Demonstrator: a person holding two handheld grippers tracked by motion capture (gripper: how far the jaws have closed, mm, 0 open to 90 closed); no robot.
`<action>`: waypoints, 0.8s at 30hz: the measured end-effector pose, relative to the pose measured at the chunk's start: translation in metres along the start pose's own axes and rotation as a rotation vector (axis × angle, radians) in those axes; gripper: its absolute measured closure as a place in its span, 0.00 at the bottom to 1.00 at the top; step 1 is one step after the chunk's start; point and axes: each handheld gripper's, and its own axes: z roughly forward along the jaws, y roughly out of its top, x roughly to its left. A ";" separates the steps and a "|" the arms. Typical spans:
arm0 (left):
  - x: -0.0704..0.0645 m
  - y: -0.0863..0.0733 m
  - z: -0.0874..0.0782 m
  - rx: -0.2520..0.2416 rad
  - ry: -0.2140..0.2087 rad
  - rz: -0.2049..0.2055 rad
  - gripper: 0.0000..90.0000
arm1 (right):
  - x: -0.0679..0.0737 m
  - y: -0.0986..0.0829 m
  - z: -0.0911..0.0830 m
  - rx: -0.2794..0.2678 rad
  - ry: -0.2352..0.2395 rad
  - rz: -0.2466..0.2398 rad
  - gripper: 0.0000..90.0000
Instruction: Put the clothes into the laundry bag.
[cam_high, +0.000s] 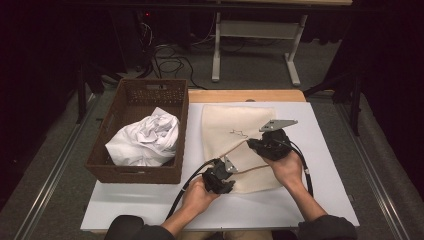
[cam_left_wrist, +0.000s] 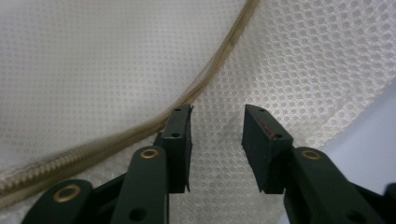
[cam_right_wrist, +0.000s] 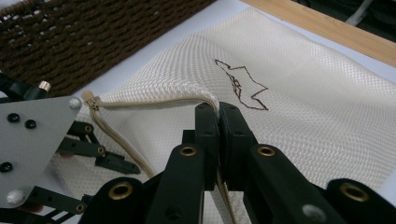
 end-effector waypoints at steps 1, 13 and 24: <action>0.000 0.000 0.000 -0.002 0.001 0.004 0.67 | 0.000 0.000 0.000 0.009 -0.004 -0.010 0.98; 0.000 0.010 -0.024 0.042 -0.065 0.007 0.50 | 0.001 0.002 0.003 0.045 -0.027 -0.019 0.98; 0.010 0.011 -0.078 -0.003 -0.043 0.018 0.50 | -0.001 0.004 0.005 0.043 -0.019 -0.012 0.98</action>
